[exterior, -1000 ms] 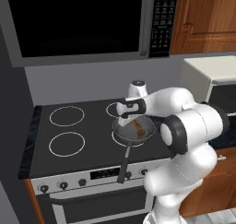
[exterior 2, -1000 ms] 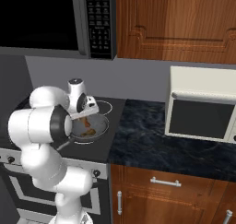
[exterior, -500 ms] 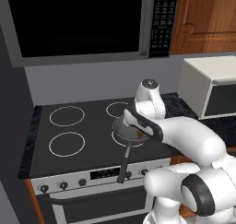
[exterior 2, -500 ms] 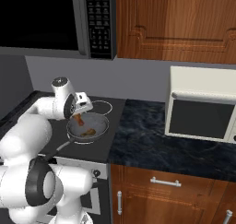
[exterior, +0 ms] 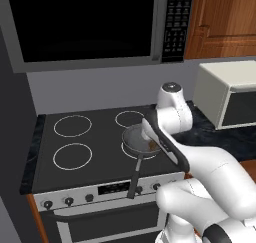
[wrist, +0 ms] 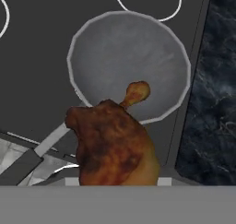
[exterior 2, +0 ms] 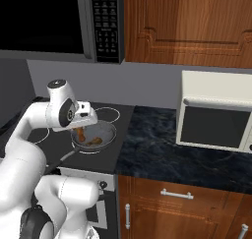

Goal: Take the chicken drumsticks from the pan and place one on each plate on the dining counter.

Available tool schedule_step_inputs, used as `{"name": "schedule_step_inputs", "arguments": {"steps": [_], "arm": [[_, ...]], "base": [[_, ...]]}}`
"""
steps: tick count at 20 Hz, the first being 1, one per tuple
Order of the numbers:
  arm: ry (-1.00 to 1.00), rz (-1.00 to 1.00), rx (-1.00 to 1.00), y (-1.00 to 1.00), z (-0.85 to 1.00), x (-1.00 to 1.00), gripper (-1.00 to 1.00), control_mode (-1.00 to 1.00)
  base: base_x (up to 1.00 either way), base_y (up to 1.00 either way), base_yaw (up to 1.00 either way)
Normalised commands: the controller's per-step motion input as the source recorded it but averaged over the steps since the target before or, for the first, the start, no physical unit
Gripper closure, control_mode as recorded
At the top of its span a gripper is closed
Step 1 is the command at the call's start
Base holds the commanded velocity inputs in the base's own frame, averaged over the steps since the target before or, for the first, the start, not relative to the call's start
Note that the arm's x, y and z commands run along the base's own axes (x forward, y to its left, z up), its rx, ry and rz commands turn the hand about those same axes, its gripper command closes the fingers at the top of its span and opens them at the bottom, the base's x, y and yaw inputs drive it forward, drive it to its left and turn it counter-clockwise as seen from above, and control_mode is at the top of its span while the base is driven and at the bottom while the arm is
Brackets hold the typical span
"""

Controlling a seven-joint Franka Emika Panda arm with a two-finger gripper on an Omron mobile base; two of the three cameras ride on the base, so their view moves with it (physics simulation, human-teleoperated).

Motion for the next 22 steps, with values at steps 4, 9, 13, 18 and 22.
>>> {"name": "schedule_step_inputs", "arguments": {"steps": [4, 9, 13, 18, 22], "arm": [[0.21, -0.06, 0.0, -0.09, 0.23, -0.44, 1.0, -1.0], [0.0, 0.0, 0.0, -0.04, 0.02, -0.15, 1.0, -1.0], [0.0, 0.0, 0.0, 0.0, 0.0, 0.0, 1.0, -1.0], [0.0, 0.0, 0.0, 0.0, 0.0, 0.0, 1.0, -1.0], [0.0, 0.0, 0.0, 0.0, 0.0, 0.0, 1.0, 1.0]], "base": [[0.0, 0.0, 0.0], [0.0, 0.0, 0.0], [0.0, 0.0, 0.0], [0.0, 0.0, 0.0], [-0.03, 0.0, 0.0]]}}
